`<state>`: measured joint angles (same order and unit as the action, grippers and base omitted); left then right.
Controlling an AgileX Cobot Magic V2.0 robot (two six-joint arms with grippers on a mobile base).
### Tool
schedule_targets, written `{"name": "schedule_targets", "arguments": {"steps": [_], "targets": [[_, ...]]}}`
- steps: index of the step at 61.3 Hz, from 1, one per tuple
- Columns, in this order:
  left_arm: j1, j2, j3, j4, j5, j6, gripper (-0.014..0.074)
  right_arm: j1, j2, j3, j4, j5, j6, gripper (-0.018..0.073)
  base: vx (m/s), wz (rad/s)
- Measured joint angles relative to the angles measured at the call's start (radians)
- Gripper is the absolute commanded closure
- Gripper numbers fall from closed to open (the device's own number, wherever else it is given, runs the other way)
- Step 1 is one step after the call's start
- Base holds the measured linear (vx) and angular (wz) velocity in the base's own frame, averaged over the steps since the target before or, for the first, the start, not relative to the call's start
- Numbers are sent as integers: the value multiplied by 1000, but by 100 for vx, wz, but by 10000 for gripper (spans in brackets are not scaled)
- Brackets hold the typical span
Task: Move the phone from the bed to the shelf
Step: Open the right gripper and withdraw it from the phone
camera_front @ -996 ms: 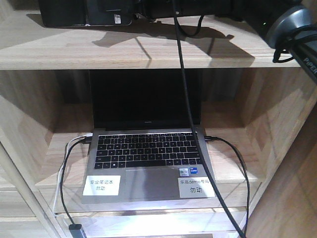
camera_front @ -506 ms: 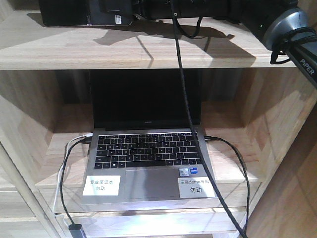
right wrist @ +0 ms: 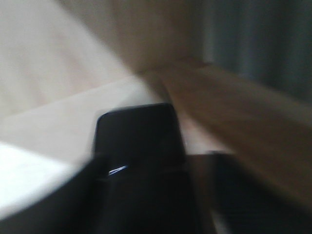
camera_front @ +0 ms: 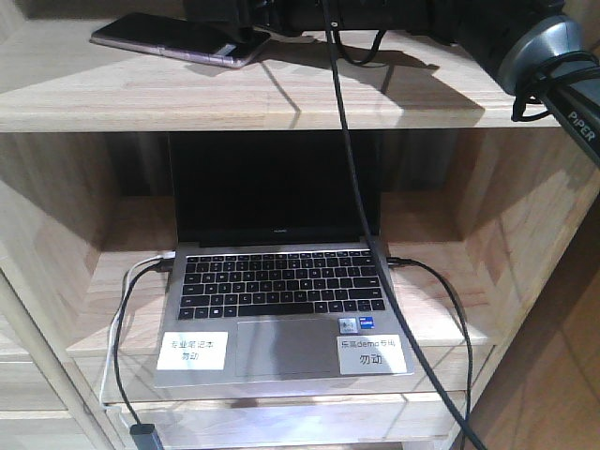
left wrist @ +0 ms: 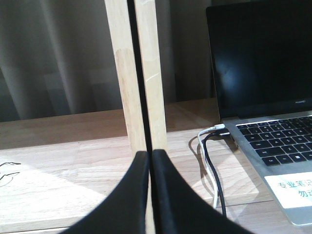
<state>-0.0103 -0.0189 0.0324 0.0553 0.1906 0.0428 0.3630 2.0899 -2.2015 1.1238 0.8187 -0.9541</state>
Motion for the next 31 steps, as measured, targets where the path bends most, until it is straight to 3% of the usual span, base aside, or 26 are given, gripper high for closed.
{"name": "schedule_targets", "arguments": {"steps": [19,31], "targets": [[0,0,0,0,0,0,596,0,-3,0,-52,-15,1,-134,0,0],[0,0,0,0,0,0,596,0,-18,0,-57,-15,16,-47,0,0]]}}
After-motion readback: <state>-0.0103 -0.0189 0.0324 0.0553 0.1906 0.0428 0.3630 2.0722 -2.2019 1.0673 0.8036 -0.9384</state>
